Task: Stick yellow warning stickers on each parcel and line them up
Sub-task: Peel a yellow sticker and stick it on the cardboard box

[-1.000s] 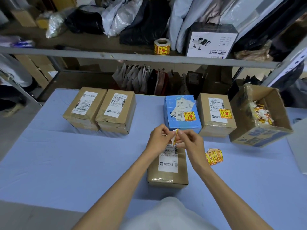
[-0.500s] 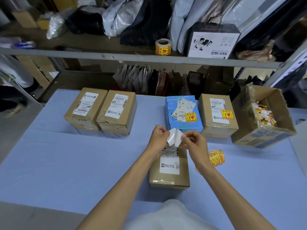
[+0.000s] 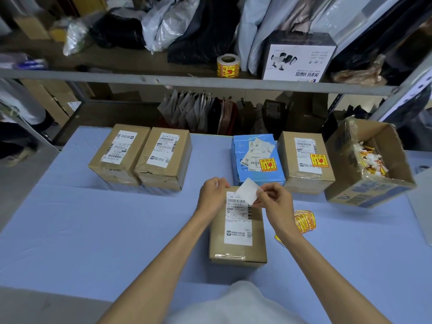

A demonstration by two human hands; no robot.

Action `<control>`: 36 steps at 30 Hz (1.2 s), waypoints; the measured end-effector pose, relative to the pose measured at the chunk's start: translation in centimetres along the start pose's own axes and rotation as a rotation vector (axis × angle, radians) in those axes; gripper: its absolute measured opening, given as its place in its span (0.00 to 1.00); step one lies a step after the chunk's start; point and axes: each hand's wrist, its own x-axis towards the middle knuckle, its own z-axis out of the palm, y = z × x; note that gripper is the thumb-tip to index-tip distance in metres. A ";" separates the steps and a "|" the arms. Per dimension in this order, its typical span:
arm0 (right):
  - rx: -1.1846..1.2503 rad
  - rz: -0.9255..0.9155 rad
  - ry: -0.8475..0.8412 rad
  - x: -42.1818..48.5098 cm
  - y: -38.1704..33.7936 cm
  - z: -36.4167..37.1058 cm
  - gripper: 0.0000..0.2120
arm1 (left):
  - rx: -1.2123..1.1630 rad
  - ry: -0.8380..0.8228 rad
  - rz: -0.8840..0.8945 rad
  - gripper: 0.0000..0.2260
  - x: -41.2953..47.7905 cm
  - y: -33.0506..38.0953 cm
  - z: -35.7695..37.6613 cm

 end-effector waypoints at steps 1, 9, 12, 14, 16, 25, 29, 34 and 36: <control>0.003 0.003 0.004 0.0 0.0 0.1 0.03 | 0.022 -0.003 0.015 0.10 -0.1 0.0 0.0; -0.027 0.013 0.034 0.4 -0.2 1.0 0.04 | 0.021 -0.038 0.028 0.14 -0.4 0.5 0.3; -0.055 0.027 0.080 0.6 -0.3 1.2 0.03 | 0.060 0.106 0.065 0.13 -0.6 0.5 0.0; -0.081 0.035 0.125 0.6 -0.4 1.4 0.03 | 0.067 0.112 0.103 0.12 -0.8 0.6 0.0; -0.127 0.042 0.166 0.6 -0.5 1.6 0.02 | 0.066 0.051 0.128 0.09 -1.1 0.9 0.2; -0.140 0.032 0.163 0.4 -1.1 2.2 0.03 | 0.321 -0.126 0.414 0.07 -1.6 1.0 2.0; -0.103 0.013 0.102 0.3 -0.9 2.2 0.03 | 0.374 -0.073 0.438 0.06 -1.3 0.7 2.2; 0.009 -0.045 -0.015 0.1 -0.7 1.7 0.02 | 0.299 -0.076 0.407 0.07 -1.1 0.8 1.4; 0.065 -0.037 -0.058 -0.1 -0.6 1.3 0.07 | 0.264 -0.070 0.369 0.04 -0.9 0.8 1.2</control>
